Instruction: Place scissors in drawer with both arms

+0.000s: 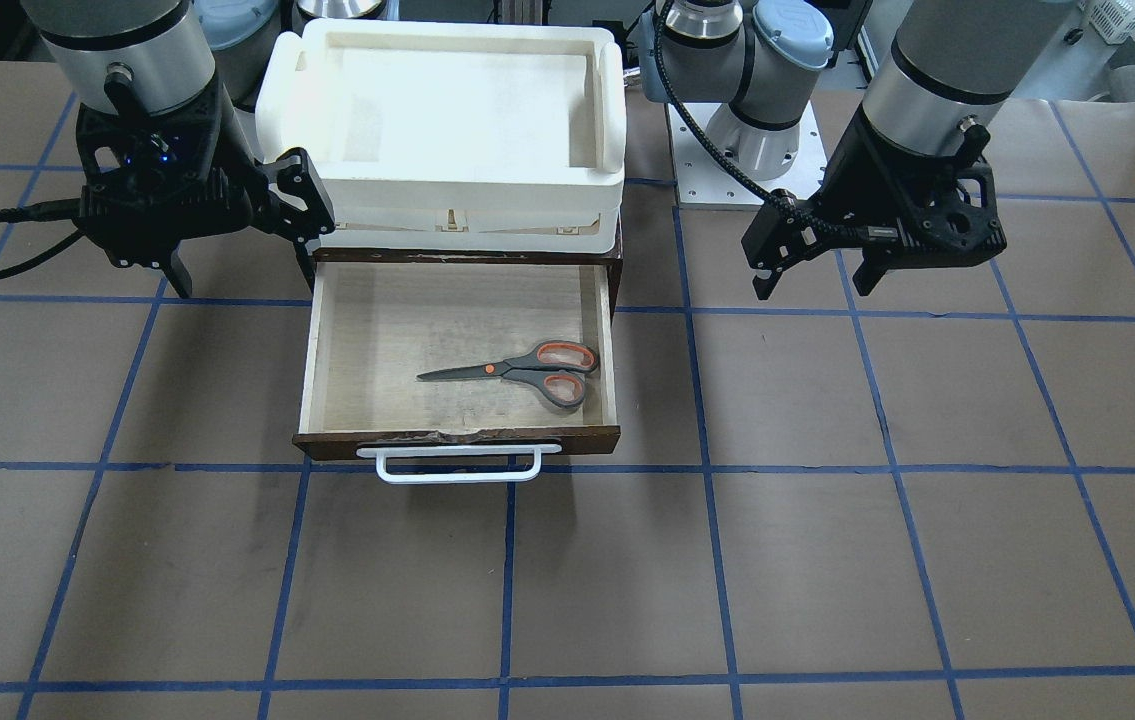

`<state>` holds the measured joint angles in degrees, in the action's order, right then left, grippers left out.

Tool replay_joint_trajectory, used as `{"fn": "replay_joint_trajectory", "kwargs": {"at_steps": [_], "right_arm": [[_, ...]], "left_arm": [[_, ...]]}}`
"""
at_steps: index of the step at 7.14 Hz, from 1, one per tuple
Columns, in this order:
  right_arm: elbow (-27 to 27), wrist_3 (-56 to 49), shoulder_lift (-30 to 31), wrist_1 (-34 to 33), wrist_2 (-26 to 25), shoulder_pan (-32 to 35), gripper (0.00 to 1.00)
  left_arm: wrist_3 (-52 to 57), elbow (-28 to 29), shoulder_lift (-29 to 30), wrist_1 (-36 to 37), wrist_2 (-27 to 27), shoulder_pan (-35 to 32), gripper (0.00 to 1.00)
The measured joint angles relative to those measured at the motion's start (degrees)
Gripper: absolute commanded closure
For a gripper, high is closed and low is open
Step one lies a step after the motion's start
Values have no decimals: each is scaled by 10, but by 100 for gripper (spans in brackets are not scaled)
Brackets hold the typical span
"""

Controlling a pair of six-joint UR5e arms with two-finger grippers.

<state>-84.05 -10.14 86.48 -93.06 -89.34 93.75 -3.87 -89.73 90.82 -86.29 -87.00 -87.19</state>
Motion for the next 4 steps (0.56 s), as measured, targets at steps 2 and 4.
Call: {"fn": "replay_joint_trajectory", "kwargs": {"at_steps": [2, 4], "right_arm": [[-2, 0, 0, 0, 0, 0, 0], [-4, 0, 0, -2, 0, 0, 0]], "left_arm": [[6, 0, 0, 1, -4, 0, 0], [20, -7, -3, 0, -6, 0, 0]]}}
